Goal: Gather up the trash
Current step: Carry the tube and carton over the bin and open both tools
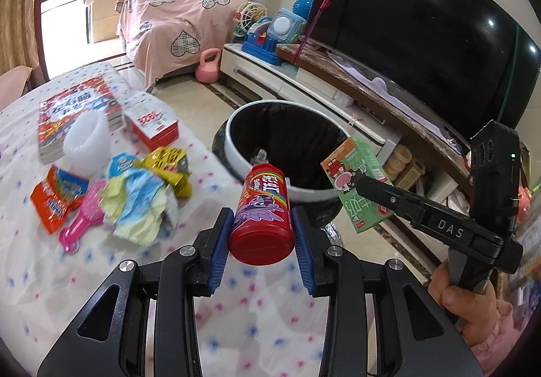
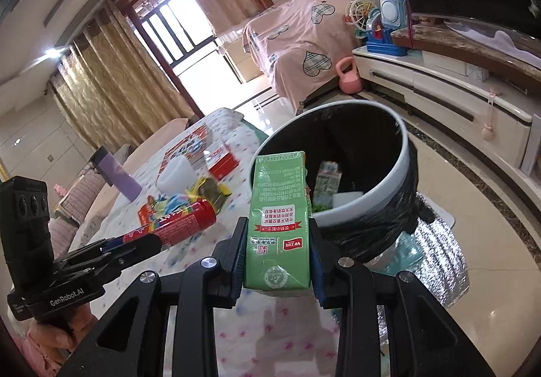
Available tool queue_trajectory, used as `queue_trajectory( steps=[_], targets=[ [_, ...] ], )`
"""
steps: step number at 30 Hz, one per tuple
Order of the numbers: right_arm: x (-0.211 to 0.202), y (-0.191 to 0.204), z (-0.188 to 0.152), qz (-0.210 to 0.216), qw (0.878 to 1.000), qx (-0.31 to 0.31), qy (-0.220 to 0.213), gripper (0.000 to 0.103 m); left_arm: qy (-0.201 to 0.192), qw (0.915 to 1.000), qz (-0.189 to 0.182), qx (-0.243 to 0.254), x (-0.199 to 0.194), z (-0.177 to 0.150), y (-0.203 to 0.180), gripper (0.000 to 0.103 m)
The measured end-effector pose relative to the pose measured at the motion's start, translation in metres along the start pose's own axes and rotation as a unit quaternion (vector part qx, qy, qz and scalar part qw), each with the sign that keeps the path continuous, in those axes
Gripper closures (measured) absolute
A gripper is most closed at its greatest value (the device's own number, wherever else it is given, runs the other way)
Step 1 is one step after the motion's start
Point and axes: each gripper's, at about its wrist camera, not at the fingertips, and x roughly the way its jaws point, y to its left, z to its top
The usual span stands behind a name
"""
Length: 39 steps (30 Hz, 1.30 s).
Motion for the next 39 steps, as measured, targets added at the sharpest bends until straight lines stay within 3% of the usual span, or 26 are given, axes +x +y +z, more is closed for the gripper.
queue_trajectory(
  steps=[21,39],
  targets=[
    [0.033,-0.032,0.054,-0.027,1.000,-0.004,0.002,0.071,0.015,0.9997,0.006,0.020,0.063,0.048,-0.023,0.069],
    [0.061,-0.056,0.069,-0.046,0.999,-0.002,0.026,0.071,0.032,0.9991,0.007,0.028,0.098,0.060,-0.027,0.069]
  ],
)
